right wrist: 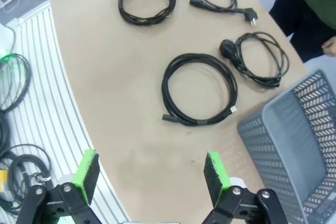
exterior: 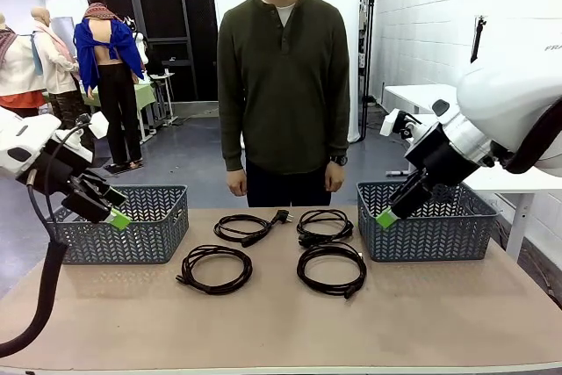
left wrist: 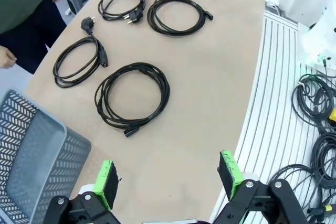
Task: Organize the cables according to human instructions.
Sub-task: Pick up a bundle of cables and place it in the basket indicated by the human.
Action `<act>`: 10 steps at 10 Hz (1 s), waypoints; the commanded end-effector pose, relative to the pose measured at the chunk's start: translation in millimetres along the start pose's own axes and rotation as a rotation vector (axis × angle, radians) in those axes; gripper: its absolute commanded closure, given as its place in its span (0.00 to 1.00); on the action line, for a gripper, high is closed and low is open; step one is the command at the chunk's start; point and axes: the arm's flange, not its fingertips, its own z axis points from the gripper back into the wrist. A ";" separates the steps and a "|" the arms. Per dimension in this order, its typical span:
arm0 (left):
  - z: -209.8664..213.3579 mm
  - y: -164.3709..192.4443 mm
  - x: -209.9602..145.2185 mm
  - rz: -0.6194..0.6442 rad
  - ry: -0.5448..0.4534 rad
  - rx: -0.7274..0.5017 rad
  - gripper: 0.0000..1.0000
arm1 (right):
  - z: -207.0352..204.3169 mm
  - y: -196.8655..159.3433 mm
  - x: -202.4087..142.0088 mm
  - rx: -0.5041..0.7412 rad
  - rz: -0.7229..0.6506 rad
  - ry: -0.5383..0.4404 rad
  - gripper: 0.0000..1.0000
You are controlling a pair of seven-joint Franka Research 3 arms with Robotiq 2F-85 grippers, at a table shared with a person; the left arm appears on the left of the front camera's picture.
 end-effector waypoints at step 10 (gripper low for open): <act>0.7 0.8 1.0 0.006 -0.002 -0.003 0.00 | -0.1 -1.7 -0.3 0.002 0.005 -0.004 0.00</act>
